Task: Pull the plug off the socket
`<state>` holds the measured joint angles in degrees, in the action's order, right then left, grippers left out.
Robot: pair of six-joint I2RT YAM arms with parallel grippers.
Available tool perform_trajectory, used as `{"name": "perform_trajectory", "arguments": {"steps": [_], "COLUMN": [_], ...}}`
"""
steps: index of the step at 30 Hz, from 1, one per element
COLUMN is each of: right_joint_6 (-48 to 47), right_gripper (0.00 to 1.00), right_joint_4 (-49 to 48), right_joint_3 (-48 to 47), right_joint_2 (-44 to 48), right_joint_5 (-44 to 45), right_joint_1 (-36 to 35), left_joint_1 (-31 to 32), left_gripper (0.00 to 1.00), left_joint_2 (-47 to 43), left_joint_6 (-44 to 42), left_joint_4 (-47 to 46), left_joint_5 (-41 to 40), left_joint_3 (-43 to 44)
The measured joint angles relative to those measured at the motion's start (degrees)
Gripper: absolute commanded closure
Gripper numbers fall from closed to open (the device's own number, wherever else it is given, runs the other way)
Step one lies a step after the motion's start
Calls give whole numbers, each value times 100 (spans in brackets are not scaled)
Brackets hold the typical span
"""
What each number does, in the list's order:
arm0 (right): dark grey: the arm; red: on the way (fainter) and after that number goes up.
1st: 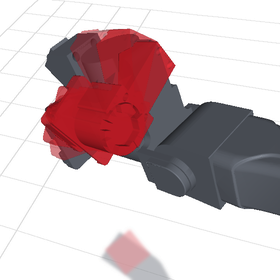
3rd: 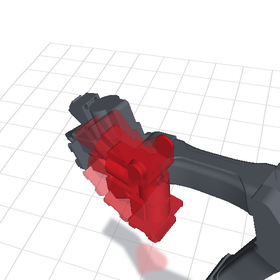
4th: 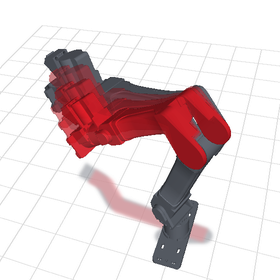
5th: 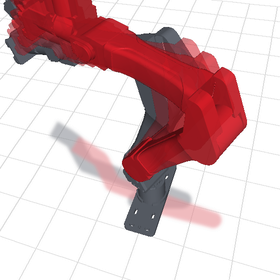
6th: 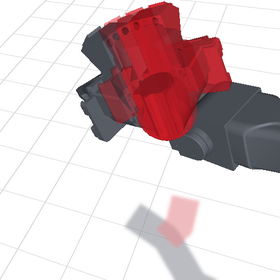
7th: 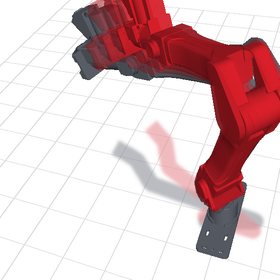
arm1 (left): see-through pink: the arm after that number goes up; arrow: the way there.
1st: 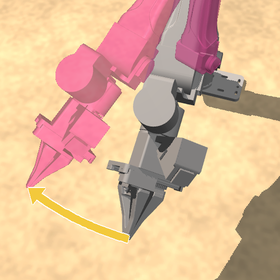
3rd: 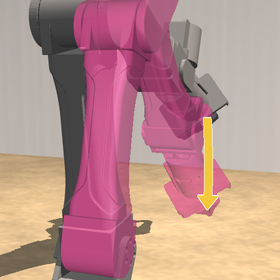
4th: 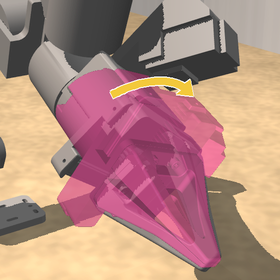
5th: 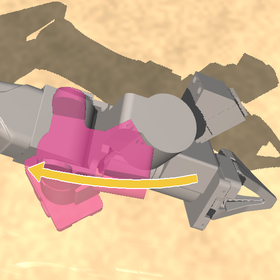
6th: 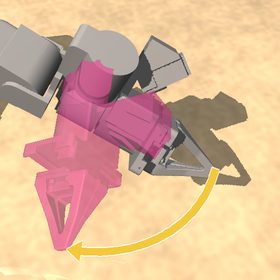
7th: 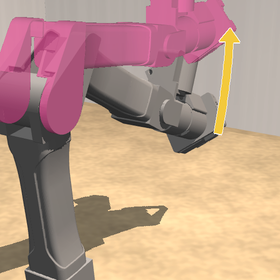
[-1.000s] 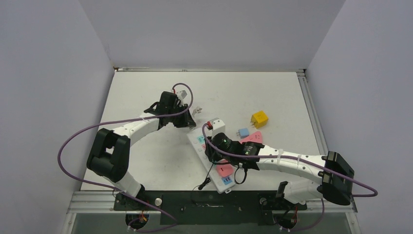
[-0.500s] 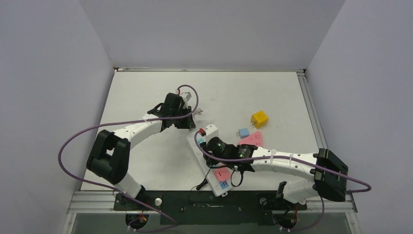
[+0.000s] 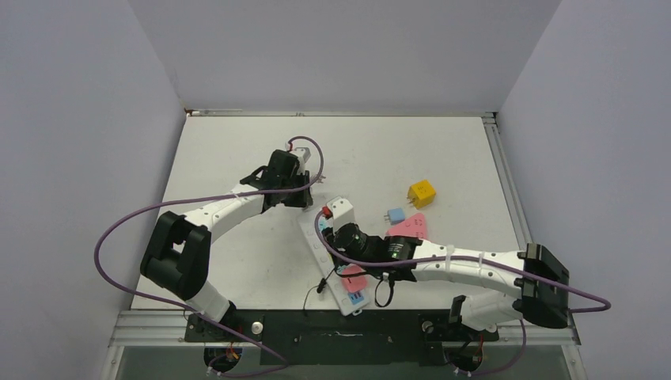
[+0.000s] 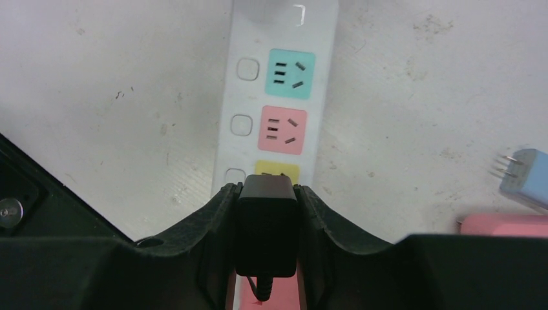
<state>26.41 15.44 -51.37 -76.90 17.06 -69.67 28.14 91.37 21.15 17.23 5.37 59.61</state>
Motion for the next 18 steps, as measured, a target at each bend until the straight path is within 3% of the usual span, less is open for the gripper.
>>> {"name": "perform_trajectory", "arguments": {"steps": [4,11,18], "right_joint_6": [96,140,-22], "right_gripper": [95,95,95], "right_joint_4": [210,221,-9], "right_joint_3": [0,0,452], "right_joint_2": [562,2015,1668], "right_joint_5": [186,374,164], "right_joint_1": [251,1379,2463], "left_joint_1": [-2,-46,-55], "left_gripper": [100,100,100], "left_joint_2": [0,0,0], "left_joint_6": [2,4,4], "left_joint_4": [24,33,13], "left_joint_5": [7,92,179], "left_joint_3": [22,24,24]}}
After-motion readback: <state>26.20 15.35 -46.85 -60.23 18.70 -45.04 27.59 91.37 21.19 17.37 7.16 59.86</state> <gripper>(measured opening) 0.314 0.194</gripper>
